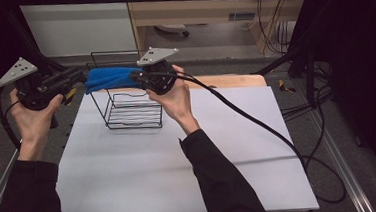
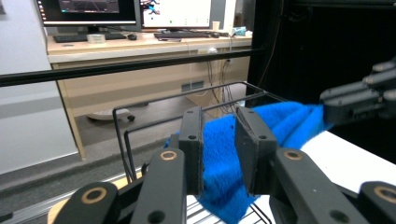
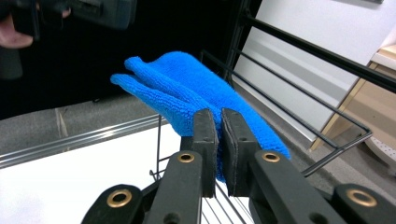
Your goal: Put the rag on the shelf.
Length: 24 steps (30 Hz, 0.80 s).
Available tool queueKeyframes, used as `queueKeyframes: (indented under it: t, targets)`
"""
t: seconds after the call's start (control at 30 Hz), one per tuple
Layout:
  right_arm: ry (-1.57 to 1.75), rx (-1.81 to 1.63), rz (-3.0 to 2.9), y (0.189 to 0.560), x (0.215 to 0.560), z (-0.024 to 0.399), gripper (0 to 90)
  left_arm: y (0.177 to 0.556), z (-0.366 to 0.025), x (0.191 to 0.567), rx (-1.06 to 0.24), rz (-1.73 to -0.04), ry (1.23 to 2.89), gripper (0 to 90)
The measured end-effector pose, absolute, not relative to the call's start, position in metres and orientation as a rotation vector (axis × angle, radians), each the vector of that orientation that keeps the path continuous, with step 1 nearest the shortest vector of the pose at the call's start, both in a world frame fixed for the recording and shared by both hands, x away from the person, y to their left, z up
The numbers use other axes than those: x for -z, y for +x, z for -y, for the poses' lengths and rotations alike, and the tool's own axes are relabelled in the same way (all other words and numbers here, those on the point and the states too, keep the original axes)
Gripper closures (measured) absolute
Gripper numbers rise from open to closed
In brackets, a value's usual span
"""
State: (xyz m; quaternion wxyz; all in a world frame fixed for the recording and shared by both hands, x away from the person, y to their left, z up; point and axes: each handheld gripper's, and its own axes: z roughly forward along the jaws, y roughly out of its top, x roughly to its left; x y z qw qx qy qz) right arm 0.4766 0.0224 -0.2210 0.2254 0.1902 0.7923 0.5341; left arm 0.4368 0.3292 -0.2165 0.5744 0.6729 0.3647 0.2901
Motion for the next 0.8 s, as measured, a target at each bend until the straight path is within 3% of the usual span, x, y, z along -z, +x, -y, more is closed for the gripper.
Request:
queueKeyframes:
  t: [0.27, 0.6, 0.8]
  targets:
    - [0.508, -1.438, -2.225, 0.476, 0.225, -0.023, 84.3, 0.449, -0.314, 0.234, -0.576, -0.909, 1.753, 89.7]
    - [0.511, -1.385, -2.268, 0.477, 0.233, -0.027, 81.5, 0.453, -0.31, 0.252, -0.569, -0.923, 1.83, 90.0]
    - [0.515, -1.402, -2.261, 0.477, 0.234, -0.027, 68.4, 0.456, -0.309, 0.26, -0.586, -0.937, 1.842, 90.0]
